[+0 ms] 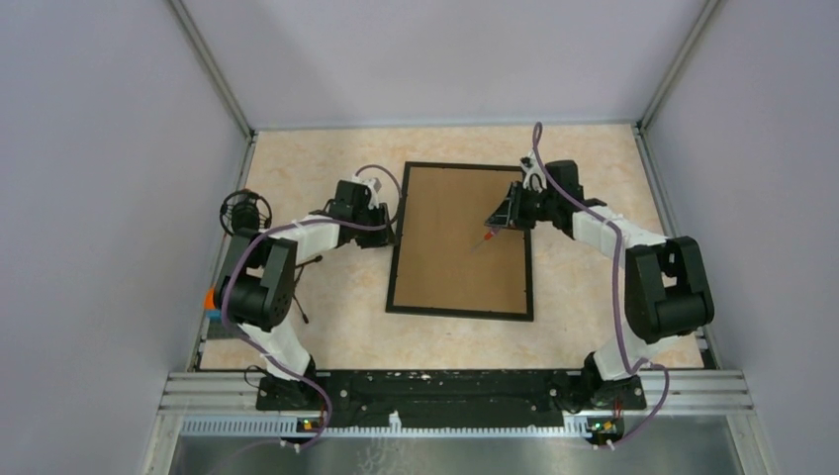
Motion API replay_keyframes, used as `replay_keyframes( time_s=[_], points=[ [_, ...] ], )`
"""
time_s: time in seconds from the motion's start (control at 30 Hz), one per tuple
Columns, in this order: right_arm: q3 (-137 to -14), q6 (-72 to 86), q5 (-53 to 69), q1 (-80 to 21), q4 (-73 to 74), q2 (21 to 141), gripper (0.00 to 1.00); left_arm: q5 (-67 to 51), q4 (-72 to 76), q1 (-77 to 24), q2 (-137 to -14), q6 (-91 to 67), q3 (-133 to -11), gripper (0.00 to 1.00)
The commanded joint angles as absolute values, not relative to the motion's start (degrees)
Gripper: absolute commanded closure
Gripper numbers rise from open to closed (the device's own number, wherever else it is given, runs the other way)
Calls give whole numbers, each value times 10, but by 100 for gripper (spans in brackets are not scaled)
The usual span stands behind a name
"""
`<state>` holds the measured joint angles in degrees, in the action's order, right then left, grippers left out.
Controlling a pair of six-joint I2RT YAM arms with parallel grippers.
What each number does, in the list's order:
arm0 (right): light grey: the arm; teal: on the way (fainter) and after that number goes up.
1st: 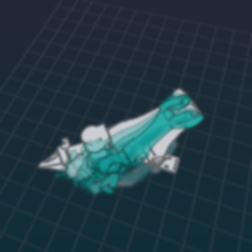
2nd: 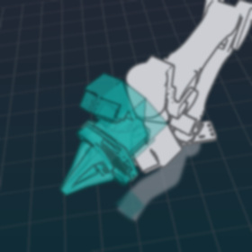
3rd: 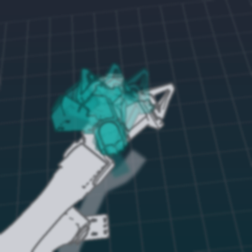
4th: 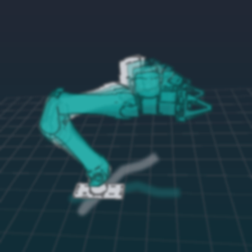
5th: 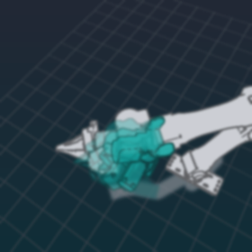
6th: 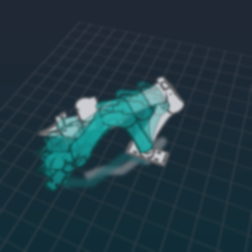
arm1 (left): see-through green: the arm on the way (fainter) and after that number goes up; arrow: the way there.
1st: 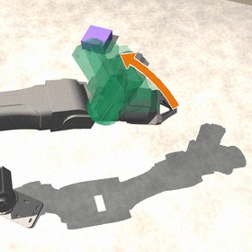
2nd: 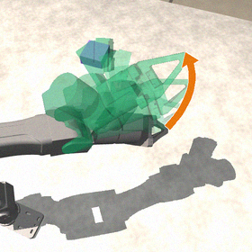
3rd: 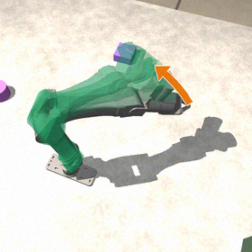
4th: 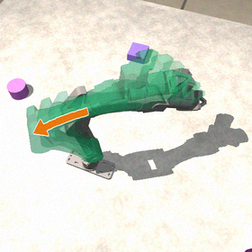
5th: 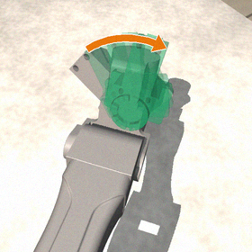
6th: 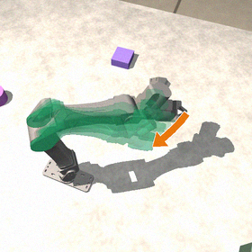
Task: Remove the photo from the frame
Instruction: Adjust the photo frame at the center of the board.
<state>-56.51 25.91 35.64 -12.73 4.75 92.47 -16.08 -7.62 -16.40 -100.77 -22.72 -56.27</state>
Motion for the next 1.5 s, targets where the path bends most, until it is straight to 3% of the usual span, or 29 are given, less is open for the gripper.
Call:
replay_keyframes(
  time_s=[0.0,0.27,0.47,0.6,0.83,1.13,1.3,1.47],
  points=[
    [-570,217,317,-104,69,940,100,-157,-87,-183,-984,-164,-511,55],
    [-529,183,374,-3,77,938,100,-176,-24,-195,-1000,-175,-497,54],
    [-557,113,325,81,97,946,100,-135,-5,-195,-1043,-206,-511,58],
    [-559,76,265,74,86,925,100,-111,15,-194,-1063,-223,-522,59],
    [-638,9,164,60,78,1005,100,-124,17,-194,-1100,-260,-551,60],
    [-733,-25,132,52,82,1074,100,-125,26,-194,-1113,-266,-566,60],
    [-764,33,205,49,114,1049,100,-170,49,-194,-1101,-278,-554,59],
    [-641,197,337,-2,31,922,100,-214,77,-187,-1033,-284,-497,55]
  ],
)
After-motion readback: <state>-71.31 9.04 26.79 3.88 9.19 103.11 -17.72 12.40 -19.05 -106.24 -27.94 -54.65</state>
